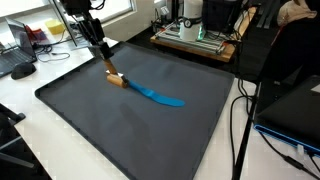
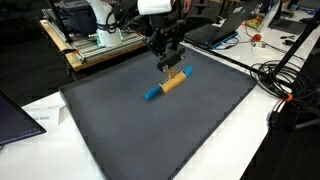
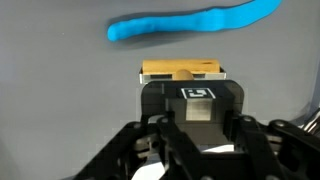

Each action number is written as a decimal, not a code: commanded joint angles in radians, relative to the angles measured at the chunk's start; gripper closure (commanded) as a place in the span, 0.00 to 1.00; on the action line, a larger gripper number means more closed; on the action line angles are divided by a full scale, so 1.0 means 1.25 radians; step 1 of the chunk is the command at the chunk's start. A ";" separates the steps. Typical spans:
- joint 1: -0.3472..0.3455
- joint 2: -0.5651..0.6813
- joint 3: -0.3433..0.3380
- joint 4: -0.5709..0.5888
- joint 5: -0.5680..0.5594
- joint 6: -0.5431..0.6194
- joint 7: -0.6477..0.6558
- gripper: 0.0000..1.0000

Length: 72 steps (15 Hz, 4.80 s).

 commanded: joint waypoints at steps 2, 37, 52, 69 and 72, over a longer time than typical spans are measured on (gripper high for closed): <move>0.011 0.006 -0.010 0.003 0.004 -0.004 -0.002 0.53; 0.031 -0.409 -0.069 -0.513 0.278 0.360 -0.556 0.78; 0.209 -0.450 -0.036 -0.556 0.199 0.397 -0.642 0.78; 0.105 -0.363 0.179 -0.480 -0.222 0.384 0.031 0.78; 0.069 -0.329 0.223 -0.432 -0.302 0.315 0.215 0.78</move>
